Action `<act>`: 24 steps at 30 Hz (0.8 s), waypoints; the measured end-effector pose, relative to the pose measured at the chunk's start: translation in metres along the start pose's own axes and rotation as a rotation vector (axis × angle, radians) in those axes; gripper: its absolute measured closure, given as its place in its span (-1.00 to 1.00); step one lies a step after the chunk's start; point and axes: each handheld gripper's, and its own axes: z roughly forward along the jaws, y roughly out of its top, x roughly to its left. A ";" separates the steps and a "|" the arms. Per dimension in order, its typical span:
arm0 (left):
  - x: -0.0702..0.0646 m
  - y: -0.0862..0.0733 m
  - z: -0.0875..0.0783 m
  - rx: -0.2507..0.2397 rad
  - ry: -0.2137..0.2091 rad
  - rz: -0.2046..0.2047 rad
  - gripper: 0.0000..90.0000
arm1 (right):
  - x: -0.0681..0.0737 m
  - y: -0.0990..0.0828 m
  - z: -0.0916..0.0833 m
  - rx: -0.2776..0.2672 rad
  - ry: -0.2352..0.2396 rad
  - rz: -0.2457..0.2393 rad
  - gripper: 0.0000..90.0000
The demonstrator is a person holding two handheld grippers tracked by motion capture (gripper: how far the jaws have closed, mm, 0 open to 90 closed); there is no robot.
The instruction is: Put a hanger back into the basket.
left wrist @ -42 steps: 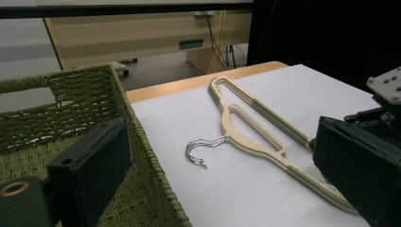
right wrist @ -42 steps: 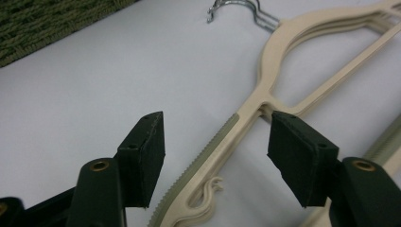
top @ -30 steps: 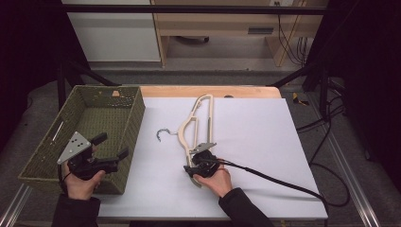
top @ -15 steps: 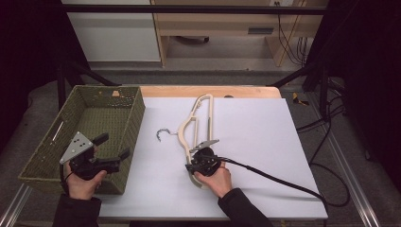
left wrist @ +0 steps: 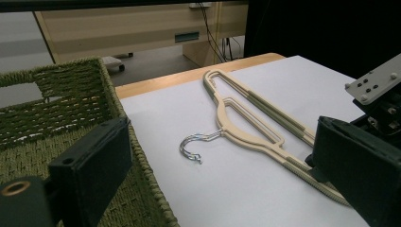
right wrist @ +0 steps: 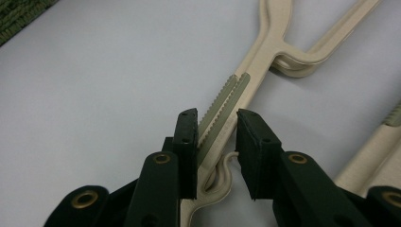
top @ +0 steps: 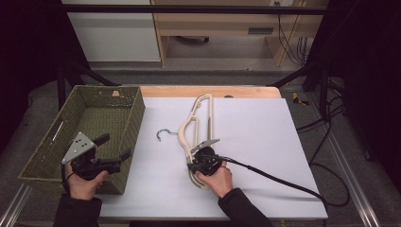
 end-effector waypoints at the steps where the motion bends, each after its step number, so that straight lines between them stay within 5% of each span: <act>1: 0.000 0.000 0.000 0.002 0.002 0.004 -0.88 | 0.000 0.000 0.000 0.002 -0.002 0.001 0.57; 13: -0.001 0.000 0.001 0.002 0.001 0.004 -0.88 | -0.007 0.001 -0.006 0.033 -0.041 0.009 0.57; 18: -0.002 -0.001 0.003 0.008 -0.001 0.008 -0.88 | -0.008 0.001 -0.006 -0.042 -0.068 -0.030 0.39; 24: -0.003 -0.001 0.004 0.017 -0.005 0.018 -0.88 | -0.008 -0.003 0.008 -0.026 -0.082 -0.013 0.47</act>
